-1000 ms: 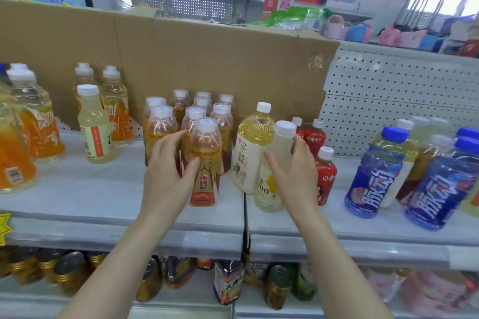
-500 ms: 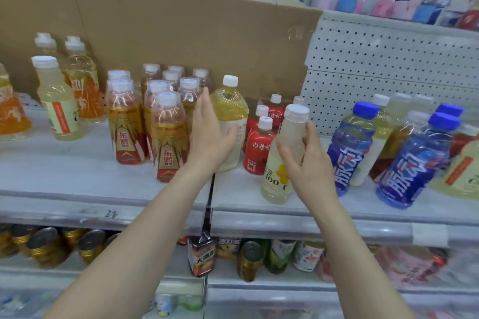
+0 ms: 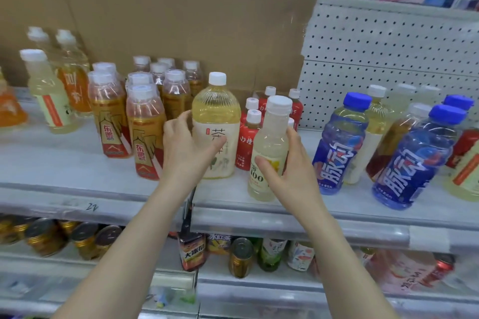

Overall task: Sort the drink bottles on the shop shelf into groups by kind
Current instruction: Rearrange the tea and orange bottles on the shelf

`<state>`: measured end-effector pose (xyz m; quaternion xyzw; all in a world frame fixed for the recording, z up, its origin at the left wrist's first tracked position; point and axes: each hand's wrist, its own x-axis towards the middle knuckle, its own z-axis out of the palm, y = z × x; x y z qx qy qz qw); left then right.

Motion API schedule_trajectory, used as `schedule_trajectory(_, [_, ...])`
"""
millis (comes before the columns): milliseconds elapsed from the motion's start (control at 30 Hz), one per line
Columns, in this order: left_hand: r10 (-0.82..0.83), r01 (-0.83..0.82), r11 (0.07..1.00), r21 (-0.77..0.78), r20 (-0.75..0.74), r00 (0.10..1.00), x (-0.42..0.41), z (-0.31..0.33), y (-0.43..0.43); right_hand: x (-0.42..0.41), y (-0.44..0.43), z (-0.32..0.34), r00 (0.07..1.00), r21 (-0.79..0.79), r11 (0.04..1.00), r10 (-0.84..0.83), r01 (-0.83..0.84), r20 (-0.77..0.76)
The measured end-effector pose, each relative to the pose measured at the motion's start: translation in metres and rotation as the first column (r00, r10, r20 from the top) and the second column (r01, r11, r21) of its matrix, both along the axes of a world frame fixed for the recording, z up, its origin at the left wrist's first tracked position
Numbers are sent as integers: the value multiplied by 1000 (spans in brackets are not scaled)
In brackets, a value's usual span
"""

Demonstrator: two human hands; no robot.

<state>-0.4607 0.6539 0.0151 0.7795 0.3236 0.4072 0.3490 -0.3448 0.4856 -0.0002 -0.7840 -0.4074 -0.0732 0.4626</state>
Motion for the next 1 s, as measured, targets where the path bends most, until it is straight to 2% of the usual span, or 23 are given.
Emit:
schedule_trajectory(133, [-56,82,979,-185,143,988,8,-8,1,2,0,0,999,24,1000,20,-19,-34])
schedule_trajectory(267, [-109,147,943,-298,142,984,17,-19,9,4,-1,0,998,18,1000,24,-23,-55])
schedule_trajectory(433, [-82,111,967,-231,129,988,14,-25,10,0,-1,1,999,19,1000,12,-11,-30])
schedule_trajectory(567, [-87,142,962,-235,228,970,-1,-23,-13,-12,-5,10,996,122,991,-49,58,-75])
schedule_trajectory(800, [-217,439,818,-371,508,834,-40,-7,-47,-36,-60,39,972,384,905,-105,180,-208])
schedule_trajectory(933, [-321,579,702,-416,540,778,-41,-1,-79,-38,-105,33,953,470,843,-147,261,-265])
schedule_trajectory(1000, [-356,593,678,-434,512,781,-36,-1,-97,-34,-127,23,937,481,825,-154,296,-312])
